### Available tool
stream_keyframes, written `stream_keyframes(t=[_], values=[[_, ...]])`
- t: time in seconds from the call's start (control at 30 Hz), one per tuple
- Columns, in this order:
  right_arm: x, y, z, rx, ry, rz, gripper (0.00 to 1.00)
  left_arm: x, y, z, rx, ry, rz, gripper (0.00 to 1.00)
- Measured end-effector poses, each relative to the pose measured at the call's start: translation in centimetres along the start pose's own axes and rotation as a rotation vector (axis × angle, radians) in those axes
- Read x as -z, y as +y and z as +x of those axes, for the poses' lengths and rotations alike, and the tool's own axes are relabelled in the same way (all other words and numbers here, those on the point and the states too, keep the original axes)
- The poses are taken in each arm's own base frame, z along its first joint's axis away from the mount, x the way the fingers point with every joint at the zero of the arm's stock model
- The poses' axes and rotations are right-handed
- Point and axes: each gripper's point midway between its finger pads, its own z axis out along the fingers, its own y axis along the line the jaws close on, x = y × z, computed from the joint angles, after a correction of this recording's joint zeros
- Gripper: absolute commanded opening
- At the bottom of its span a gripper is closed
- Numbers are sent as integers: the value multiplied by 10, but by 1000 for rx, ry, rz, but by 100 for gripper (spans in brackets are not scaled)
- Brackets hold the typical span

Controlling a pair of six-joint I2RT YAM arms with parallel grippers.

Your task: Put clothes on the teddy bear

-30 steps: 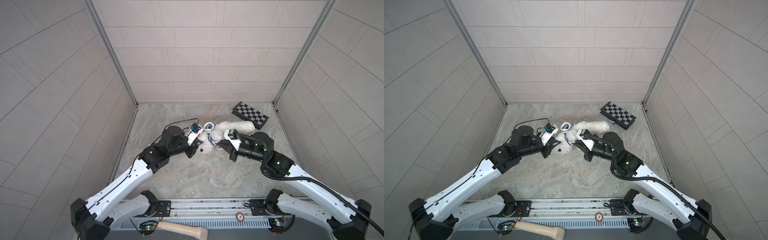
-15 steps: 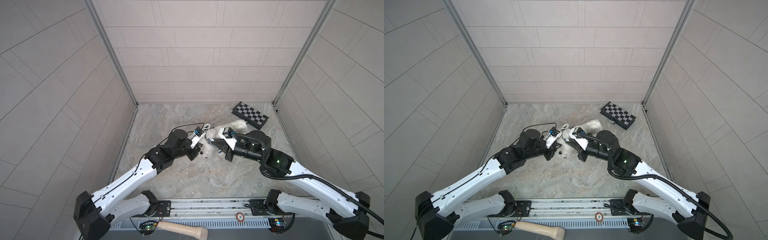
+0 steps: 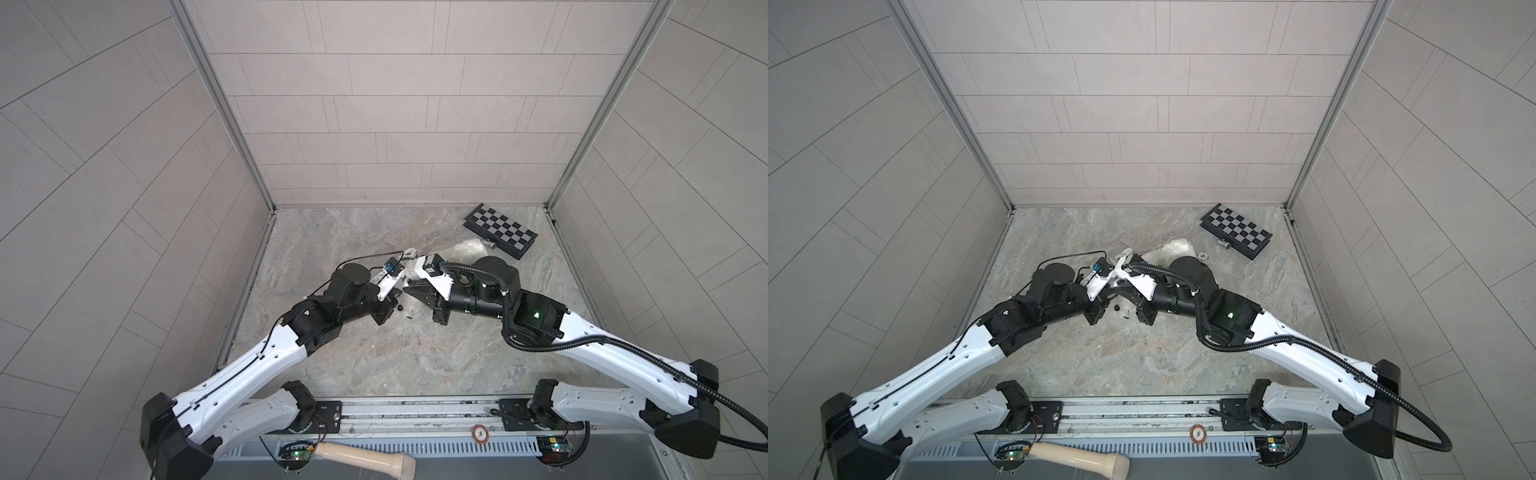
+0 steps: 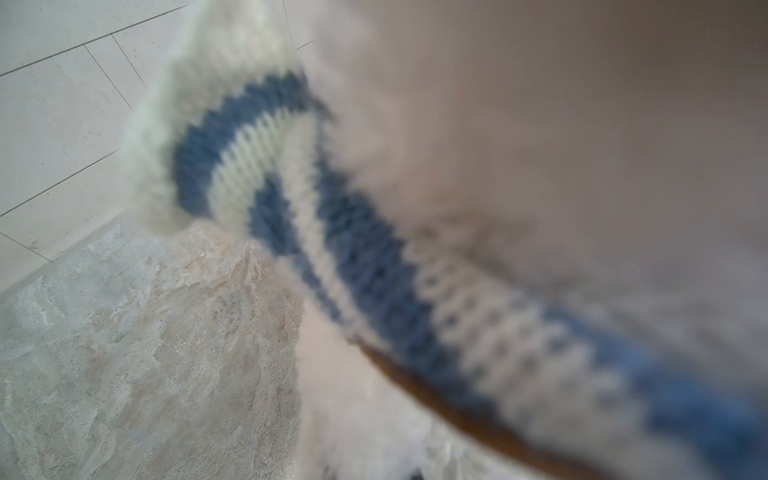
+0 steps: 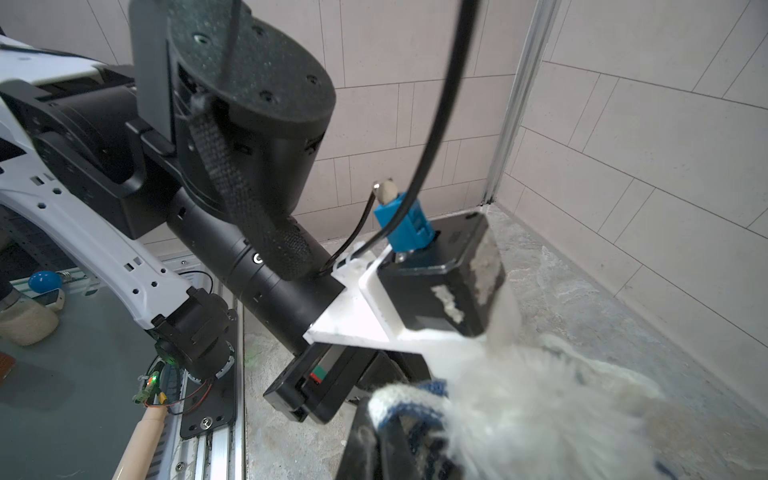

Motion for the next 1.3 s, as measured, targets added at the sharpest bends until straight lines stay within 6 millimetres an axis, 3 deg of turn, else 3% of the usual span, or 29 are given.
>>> stream_keyframes(t=[0.3,0.5,0.67,0.77,0.9,1.1,1.3], values=[[31,-38,-24,-38,-100,204,0,12,-25,3,-65,-12,55,0],[19,-52,-8,-65,23,261,0,10,-27,19,-128,59,16,0],[9,-49,6,-89,56,230,0,9,-25,32,-174,118,-19,0],[15,-44,8,-126,-14,188,0,7,-27,36,-215,143,-34,0],[28,-64,8,-216,-81,205,0,6,-37,34,-291,155,-40,0],[24,-63,0,-227,-61,199,0,5,-43,29,-372,170,-72,0],[41,-82,16,-252,-36,333,0,8,-40,28,-387,167,-95,0]])
